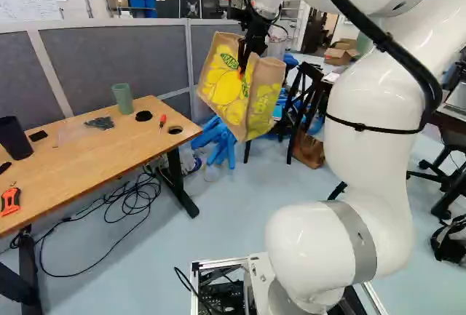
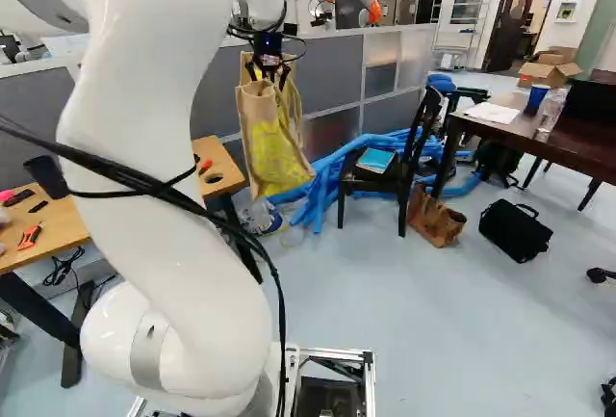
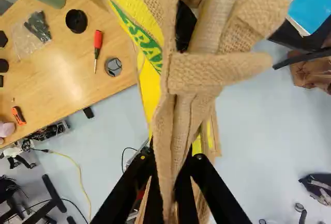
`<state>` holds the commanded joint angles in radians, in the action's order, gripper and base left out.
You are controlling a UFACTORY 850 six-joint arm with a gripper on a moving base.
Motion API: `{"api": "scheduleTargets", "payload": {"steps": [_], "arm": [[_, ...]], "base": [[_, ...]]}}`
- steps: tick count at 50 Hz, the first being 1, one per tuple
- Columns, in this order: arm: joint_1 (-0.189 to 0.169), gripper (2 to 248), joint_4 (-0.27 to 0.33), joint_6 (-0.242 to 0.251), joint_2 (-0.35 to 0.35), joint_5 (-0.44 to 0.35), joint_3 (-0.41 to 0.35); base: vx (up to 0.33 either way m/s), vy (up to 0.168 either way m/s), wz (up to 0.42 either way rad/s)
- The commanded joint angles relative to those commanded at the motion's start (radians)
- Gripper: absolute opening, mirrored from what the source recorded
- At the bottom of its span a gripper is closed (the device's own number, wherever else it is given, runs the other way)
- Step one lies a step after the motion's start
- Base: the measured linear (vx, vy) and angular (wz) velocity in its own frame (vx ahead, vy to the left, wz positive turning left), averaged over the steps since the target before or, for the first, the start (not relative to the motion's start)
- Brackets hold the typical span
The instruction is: Pick up the bag on the ground and place it on the table
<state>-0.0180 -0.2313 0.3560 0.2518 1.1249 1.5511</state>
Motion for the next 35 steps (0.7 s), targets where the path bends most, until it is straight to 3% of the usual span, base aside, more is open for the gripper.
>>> {"api": "scheduleTargets", "payload": {"steps": [35], "arm": [[-0.008,23,-0.022,0.0,0.024,0.111,0.139]], "base": [[0.0,0.0,0.0]]}}
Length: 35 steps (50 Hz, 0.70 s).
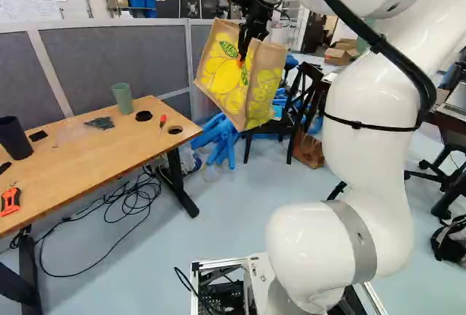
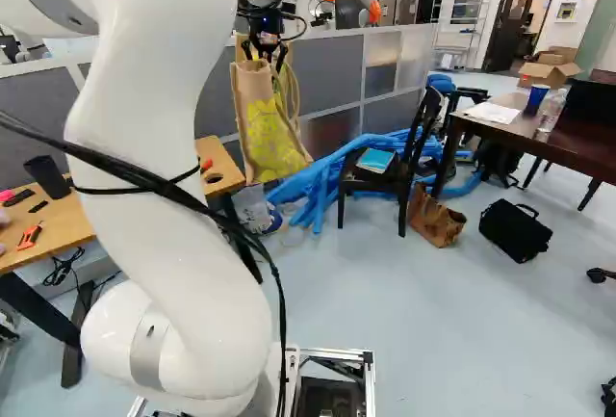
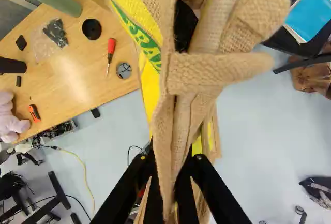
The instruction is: Pick up the bag on the ground and place it on the table
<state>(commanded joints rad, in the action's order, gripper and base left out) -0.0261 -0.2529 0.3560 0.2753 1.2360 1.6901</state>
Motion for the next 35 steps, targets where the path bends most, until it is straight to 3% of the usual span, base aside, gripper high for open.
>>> {"api": "scheduleTargets", "payload": {"steps": [35], "arm": [[-0.007,23,-0.01,0.0,0.058,0.082,0.11]], "base": [[0.0,0.0,0.0]]}}
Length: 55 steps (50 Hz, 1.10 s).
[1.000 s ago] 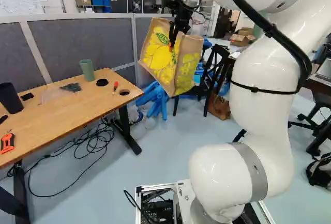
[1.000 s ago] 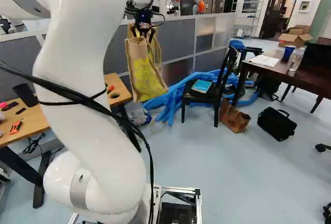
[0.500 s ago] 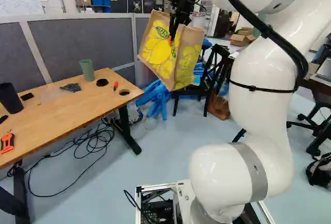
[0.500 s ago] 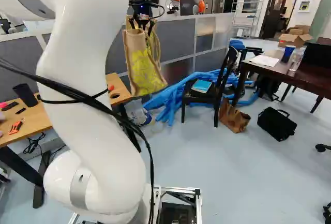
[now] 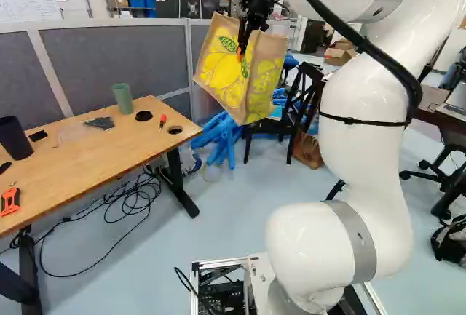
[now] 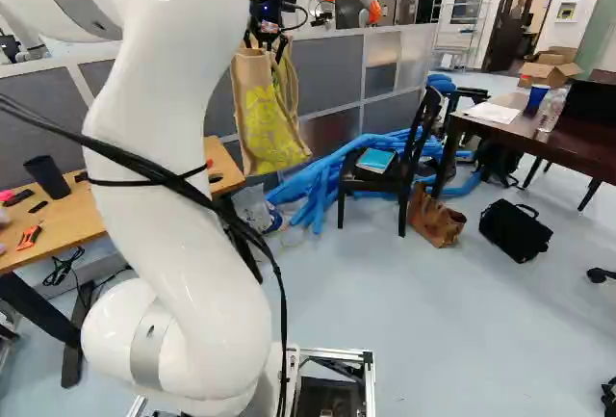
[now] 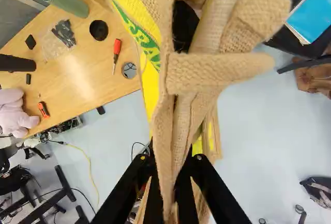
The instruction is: Pick up the bag on the ground and place it on the table
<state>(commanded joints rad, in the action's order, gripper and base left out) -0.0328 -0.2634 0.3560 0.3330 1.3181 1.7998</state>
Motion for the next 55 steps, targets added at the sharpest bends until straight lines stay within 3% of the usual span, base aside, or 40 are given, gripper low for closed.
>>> {"api": "scheduleTargets", "payload": {"steps": [55], "arm": [[0.0,23,0.0,0.0,0.003,0.001,0.003]], "base": [[0.0,0.0,0.0]]}}
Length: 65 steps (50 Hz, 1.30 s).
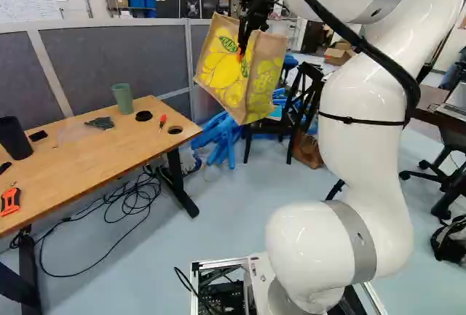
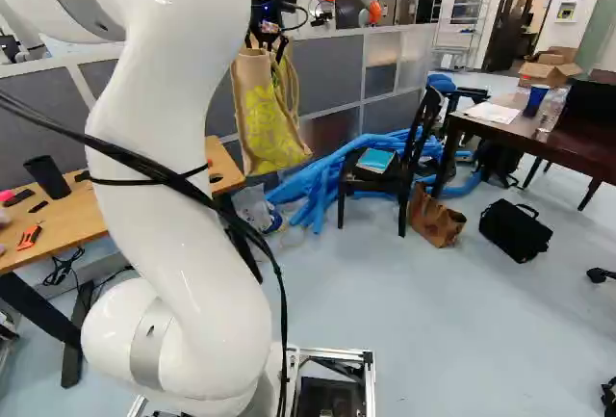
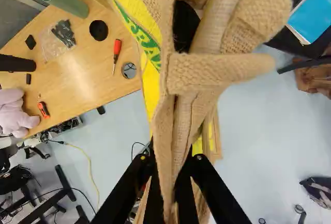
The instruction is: Pick up the bag on the ground and place it on the table
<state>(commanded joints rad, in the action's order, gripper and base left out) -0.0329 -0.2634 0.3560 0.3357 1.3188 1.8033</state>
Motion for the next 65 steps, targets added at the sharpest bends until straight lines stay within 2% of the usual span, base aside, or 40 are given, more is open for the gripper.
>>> {"api": "scheduleTargets", "payload": {"steps": [16,28,56,65], "arm": [[0.0,23,0.0,0.0,0.0,0.0,0.0],[0.0,23,0.0,0.0,0.0,0.0,0.0],[0.0,23,0.0,0.0,0.0,0.0,0.0],[0.0,23,0.0,0.0,0.0,0.0,0.0]], "base": [[-0.013,0.004,0.017],[0.001,0.035,0.188],[-0.003,0.152,0.715],[-0.004,0.117,0.54]]}}
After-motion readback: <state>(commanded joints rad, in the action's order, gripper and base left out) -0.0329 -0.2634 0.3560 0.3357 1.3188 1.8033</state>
